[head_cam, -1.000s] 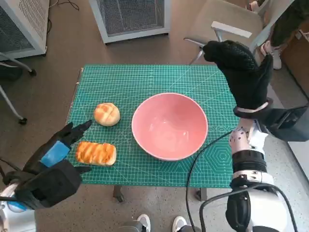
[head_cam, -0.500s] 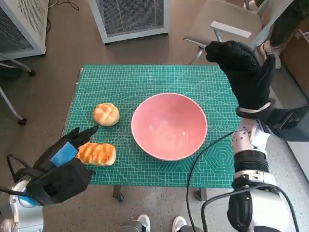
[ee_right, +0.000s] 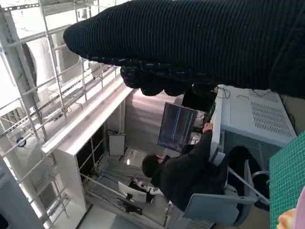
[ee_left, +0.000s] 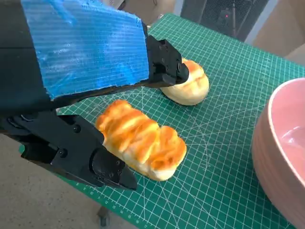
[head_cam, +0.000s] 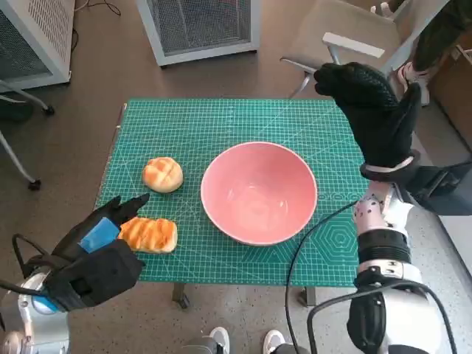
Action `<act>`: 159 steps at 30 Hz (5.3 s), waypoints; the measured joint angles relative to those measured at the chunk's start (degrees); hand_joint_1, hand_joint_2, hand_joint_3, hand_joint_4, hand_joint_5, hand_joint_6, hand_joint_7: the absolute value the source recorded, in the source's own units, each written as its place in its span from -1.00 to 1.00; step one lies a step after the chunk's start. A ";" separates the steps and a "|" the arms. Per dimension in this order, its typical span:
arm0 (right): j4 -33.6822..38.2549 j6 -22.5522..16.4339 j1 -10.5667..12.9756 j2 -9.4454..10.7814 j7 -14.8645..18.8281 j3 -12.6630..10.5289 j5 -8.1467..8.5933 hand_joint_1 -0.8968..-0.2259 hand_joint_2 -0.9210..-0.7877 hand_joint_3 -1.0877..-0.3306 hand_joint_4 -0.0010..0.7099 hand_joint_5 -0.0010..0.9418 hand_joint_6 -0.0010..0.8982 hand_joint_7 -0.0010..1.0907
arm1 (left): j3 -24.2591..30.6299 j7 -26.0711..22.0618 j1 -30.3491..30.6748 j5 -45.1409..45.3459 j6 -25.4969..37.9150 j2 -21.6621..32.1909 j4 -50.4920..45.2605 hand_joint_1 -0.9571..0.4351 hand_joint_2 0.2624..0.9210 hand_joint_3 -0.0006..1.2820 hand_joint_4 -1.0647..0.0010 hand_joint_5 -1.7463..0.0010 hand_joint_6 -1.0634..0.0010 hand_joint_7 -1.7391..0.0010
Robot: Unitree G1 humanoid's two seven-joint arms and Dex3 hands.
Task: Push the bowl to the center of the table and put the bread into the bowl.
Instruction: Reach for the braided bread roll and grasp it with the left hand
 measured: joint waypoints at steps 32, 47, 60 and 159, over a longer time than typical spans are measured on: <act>-1.30 -0.16 0.11 0.49 -0.62 0.43 -0.55 -0.09 -1.00 0.21 -0.51 -1.00 -0.81 -0.21 | -1.15 -0.17 0.02 0.56 1.43 0.19 0.67 0.28 0.56 -1.00 0.81 1.00 0.44 1.00; -2.70 -1.32 0.95 1.26 -2.09 2.02 -0.75 -0.09 -1.00 0.15 -0.51 -1.00 -0.87 -0.13 | -0.86 -0.19 1.01 0.53 1.19 1.03 0.67 0.27 0.56 -1.00 0.79 1.00 0.44 1.00; -2.71 -1.67 0.96 1.26 -2.61 2.69 -0.75 -0.06 -1.00 0.12 -0.52 -1.00 -0.90 -0.10 | -0.55 -0.19 1.13 0.52 0.77 1.37 0.67 0.27 0.56 -1.00 0.78 1.00 0.44 1.00; -2.44 -0.34 0.97 0.31 -2.29 3.18 -0.62 -0.06 -1.00 0.18 -0.52 -1.00 -0.93 -0.08 | -11.37 5.53 -7.93 16.36 -4.37 -5.98 13.47 0.13 0.53 -1.00 0.65 1.00 0.35 1.00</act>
